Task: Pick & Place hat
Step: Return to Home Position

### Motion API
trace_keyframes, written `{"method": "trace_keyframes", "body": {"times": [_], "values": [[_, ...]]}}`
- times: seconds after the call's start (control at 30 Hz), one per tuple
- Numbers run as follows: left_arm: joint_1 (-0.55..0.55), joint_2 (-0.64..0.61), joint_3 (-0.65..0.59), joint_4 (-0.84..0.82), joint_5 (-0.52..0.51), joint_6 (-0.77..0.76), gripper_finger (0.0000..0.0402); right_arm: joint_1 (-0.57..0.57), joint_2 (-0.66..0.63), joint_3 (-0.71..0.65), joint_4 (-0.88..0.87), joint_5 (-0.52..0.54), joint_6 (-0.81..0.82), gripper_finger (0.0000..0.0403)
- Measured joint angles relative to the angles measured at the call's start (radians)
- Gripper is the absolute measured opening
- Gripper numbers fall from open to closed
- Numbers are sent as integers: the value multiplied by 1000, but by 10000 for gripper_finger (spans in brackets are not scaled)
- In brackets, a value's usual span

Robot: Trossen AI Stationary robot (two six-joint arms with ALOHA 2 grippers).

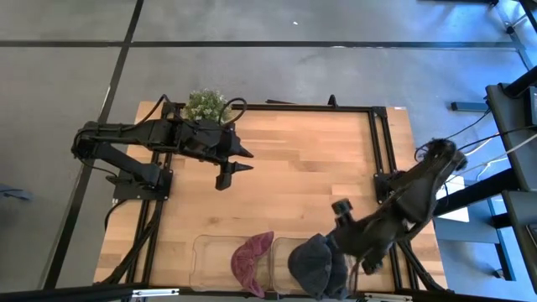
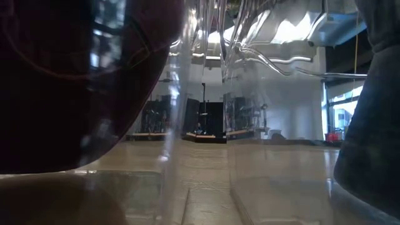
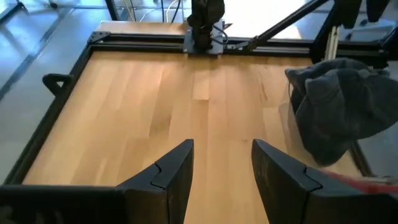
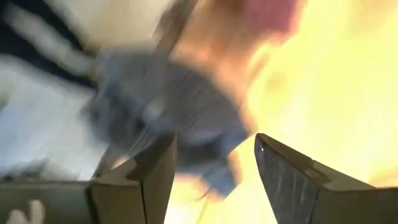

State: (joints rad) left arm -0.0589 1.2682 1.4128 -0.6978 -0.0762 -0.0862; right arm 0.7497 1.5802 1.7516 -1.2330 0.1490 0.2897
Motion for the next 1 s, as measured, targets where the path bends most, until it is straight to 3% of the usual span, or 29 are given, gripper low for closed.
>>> {"method": "trace_keyframes", "body": {"times": [0.1,0.2,0.37,0.5,0.6,0.7,0.8,0.9,1.0], "values": [[0,-2,0,29,76,-7,157,-5,-76,-64,140,112,-39,217],[-1,-16,0,78,147,-6,157,-36,-162,-204,303,76,-68,217],[1,-13,0,181,143,-2,157,-87,-349,-491,576,49,-116,217],[-1,-11,0,248,21,-64,157,-112,-547,-654,728,50,-137,217],[-15,3,-36,460,-108,-66,157,-132,-682,-760,811,120,-230,217],[-11,30,-122,677,-61,-46,157,-140,-790,-820,858,221,-302,217],[1,36,-212,785,-40,-87,157,-139,-863,-850,883,249,-350,217],[-1,20,-310,807,-137,-122,157,-145,-928,-880,867,267,-407,217],[-17,-51,-406,822,-232,-155,157,-166,-1033,-971,863,196,-448,217]]}}
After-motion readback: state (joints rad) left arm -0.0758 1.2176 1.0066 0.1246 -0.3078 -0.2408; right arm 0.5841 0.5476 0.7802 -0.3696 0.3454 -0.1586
